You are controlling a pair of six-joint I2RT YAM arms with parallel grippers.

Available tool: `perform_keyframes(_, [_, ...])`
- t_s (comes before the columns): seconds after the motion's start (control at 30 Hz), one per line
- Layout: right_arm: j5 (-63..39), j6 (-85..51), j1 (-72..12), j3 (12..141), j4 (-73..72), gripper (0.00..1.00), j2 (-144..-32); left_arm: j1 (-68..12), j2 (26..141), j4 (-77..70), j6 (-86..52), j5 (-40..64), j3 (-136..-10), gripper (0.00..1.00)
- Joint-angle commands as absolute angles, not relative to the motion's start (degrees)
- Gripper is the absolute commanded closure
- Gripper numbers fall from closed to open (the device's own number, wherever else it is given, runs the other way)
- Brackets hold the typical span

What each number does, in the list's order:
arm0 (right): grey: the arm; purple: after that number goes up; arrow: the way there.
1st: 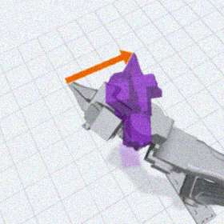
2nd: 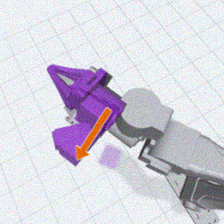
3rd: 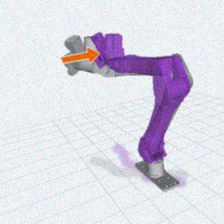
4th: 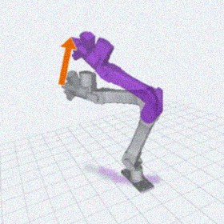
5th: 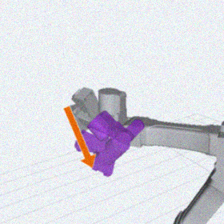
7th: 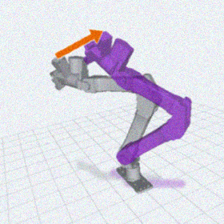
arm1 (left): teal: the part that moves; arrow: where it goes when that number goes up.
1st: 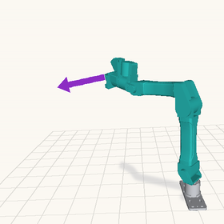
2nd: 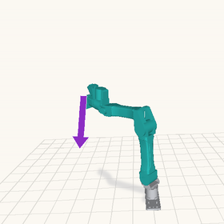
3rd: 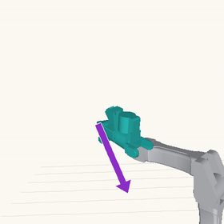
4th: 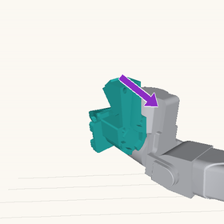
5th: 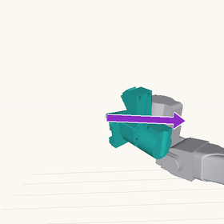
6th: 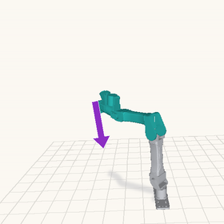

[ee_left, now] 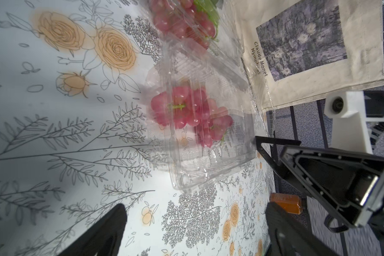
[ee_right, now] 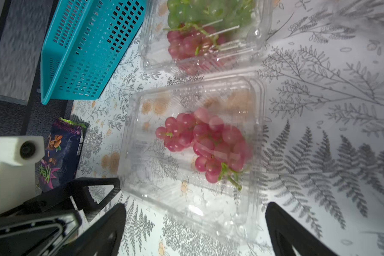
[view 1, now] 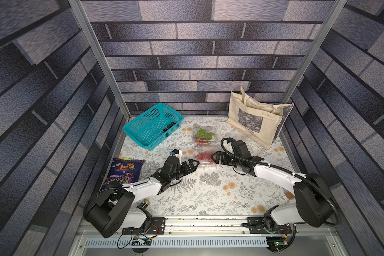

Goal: Pack grapes into containers
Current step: Close the packing box at the center of the board, then move the packing box to the center of the board.

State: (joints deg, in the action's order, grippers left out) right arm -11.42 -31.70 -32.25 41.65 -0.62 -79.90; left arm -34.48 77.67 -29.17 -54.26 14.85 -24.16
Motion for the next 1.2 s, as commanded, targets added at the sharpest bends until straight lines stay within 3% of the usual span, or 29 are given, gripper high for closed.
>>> perform_keyframes(0.0, [-11.7,-32.2,-33.8,38.1,-0.3,0.00,-77.4,-35.6,79.4,-30.9,-55.0,12.7,-25.5,0.00])
perform_keyframes(1.17, [-10.2,-39.0,-37.1,43.5,-6.7,0.08,-89.9,-32.6,89.5,-34.9,-57.5,11.8,-32.1,0.00])
